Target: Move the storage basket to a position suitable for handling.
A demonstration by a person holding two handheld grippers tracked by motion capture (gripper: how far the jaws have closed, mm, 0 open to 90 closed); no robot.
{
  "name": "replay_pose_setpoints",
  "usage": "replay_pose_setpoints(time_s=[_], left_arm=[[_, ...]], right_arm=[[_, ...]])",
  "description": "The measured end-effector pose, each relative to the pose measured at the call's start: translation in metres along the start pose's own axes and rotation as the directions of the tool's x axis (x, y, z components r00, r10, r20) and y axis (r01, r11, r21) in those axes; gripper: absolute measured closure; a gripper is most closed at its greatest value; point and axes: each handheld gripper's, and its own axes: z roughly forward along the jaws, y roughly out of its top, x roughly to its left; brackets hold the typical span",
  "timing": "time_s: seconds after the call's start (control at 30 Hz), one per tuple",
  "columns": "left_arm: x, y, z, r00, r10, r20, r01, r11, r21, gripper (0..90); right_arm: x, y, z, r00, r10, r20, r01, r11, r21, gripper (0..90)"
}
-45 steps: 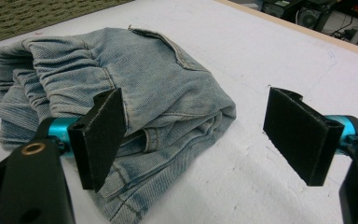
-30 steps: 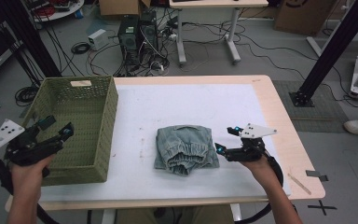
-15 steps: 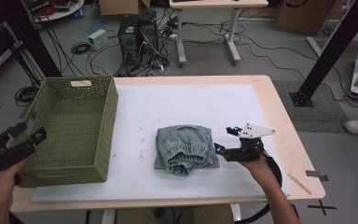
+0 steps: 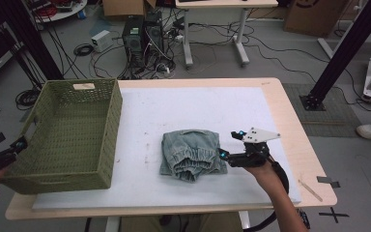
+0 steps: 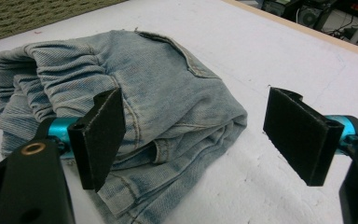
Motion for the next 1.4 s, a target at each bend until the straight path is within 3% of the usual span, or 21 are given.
replay_pose_setpoints(time_s=[0.27, 0.63, 0.87, 1.1, 1.2, 1.3, 1.4], left_arm=[[0.019, -0.010, 0.003, 0.9994, -0.005, -0.035, 0.006, 0.9990, 0.045, 27.2], [0.033, -0.023, 0.015, 0.9991, -0.024, -0.034, 0.027, 0.9937, 0.109, 27.5], [0.038, -0.027, 0.021, 0.9978, -0.019, -0.064, 0.031, 0.9808, 0.192, 28.0], [0.042, -0.034, 0.022, 0.9932, -0.055, -0.103, 0.076, 0.9743, 0.212, 29.6], [0.043, -0.034, 0.024, 0.9924, -0.050, -0.113, 0.075, 0.9714, 0.225, 31.1], [0.043, -0.033, 0.025, 0.9899, -0.057, -0.130, 0.088, 0.9660, 0.243, 31.6], [0.044, -0.034, 0.025, 0.9828, -0.077, -0.168, 0.119, 0.9599, 0.254, 34.2]], right_arm=[[0.003, -0.001, 0.002, 1.0000, 0.007, 0.003, -0.007, 1.000, 0.008, 21.3], [0.000, -0.002, -0.001, 0.9998, 0.019, 0.008, -0.019, 1.000, 0.007, 21.3], [0.001, -0.001, -0.001, 0.9998, 0.017, 0.007, -0.017, 1.000, 0.005, 21.3], [0.003, 0.000, 0.003, 0.9999, 0.013, 0.000, -0.013, 1.000, 0.009, 21.3], [0.005, 0.000, 0.004, 0.9999, 0.014, -0.002, -0.014, 1.000, 0.010, 21.3], [0.006, 0.000, 0.005, 1.0000, 0.007, -0.005, -0.007, 1.000, 0.013, 21.3], [0.006, 0.000, 0.006, 1.0000, 0.006, -0.007, -0.006, 1.000, 0.015, 21.3]])
